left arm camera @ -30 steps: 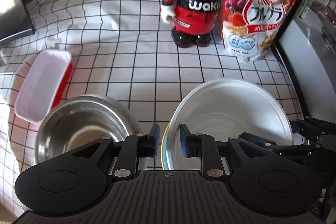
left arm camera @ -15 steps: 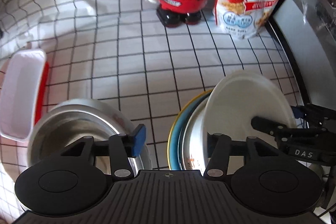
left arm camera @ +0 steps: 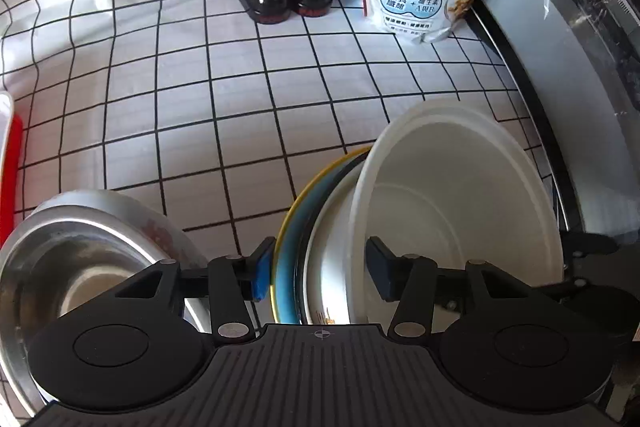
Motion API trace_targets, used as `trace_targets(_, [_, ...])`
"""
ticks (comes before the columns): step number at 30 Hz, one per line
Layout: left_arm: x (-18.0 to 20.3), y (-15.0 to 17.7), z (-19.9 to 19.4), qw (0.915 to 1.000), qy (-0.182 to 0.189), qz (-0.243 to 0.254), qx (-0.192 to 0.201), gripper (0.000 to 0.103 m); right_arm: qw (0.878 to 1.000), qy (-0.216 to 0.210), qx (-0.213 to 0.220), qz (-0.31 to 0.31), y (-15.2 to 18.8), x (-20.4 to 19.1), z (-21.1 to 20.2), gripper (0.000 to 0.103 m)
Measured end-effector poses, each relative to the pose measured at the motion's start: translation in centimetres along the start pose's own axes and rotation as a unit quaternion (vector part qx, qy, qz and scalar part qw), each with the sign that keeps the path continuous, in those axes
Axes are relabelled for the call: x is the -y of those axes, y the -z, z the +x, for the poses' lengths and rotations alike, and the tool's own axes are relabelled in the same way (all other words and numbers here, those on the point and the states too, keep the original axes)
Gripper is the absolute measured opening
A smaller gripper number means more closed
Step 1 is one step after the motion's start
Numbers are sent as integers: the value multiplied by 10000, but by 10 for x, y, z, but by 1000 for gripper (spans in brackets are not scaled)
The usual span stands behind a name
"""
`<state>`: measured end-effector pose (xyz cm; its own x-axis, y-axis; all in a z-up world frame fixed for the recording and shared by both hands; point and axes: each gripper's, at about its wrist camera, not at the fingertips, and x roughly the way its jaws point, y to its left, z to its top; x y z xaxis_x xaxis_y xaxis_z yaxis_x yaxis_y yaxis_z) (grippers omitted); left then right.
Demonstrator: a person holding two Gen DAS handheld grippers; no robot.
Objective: Organize plates and bowls
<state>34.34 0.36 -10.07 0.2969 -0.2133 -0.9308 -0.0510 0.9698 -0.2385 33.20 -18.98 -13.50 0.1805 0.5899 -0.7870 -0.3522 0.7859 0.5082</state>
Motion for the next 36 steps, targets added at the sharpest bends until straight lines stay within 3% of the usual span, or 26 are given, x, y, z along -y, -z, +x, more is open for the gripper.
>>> trace_targets(13, [0,8,-1,9998,25,-220,11,52,9996,-163,-180,-166,8,-1,-2,62])
trace_targets(24, [5,61,-18,9966,-227,-746,258,54,9944,-512,-579,-715,24,-9,-4,62])
trace_targets(30, [-3,90,-28,9888,-355,-1347,530,52,9916,-685,-699,-842,24,-21,1,62])
trace_targets(36, [-2,97,-32,9886,-406,-1313,609,53,9917,-704,-669,-837,20,-22,2,62])
